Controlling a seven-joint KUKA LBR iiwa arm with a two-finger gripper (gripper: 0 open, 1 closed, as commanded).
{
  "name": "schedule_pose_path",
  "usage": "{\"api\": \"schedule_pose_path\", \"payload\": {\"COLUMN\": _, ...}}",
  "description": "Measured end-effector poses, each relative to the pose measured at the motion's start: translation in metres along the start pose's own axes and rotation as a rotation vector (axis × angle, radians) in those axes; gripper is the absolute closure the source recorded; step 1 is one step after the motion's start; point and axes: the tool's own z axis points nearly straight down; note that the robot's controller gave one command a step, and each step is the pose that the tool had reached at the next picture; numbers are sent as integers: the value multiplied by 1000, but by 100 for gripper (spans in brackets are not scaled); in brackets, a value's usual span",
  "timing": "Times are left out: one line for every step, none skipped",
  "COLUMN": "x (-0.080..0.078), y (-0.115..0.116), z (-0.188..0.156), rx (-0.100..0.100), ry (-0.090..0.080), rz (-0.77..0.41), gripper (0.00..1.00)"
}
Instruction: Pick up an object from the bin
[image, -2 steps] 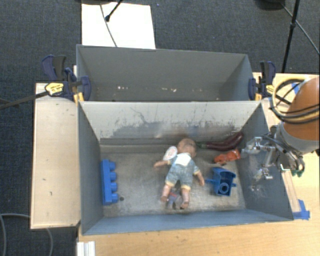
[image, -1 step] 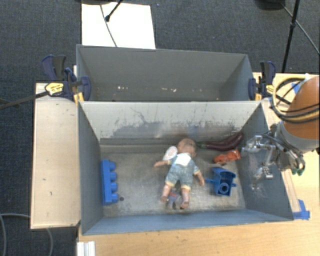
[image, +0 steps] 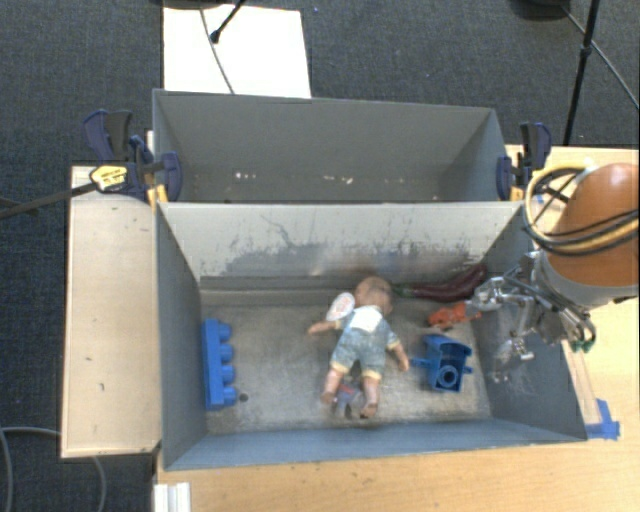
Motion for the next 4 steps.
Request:
{"api": "schedule_pose_path", "payload": {"x": -10, "y": 12, "z": 28, "rx": -7, "ry": 10, "rz": -329, "gripper": 0}}
{"api": "schedule_pose_path", "payload": {"x": -12, "y": 21, "z": 28, "rx": -6, "ry": 6, "rz": -374, "gripper": 0}}
{"api": "schedule_pose_path", "payload": {"x": -14, "y": 35, "z": 66, "rx": -6, "ry": 5, "rz": -579, "gripper": 0}}
{"api": "schedule_pose_path", "payload": {"x": -13, "y": 33, "z": 79, "rx": -7, "ry": 1, "rz": -526, "gripper": 100}}
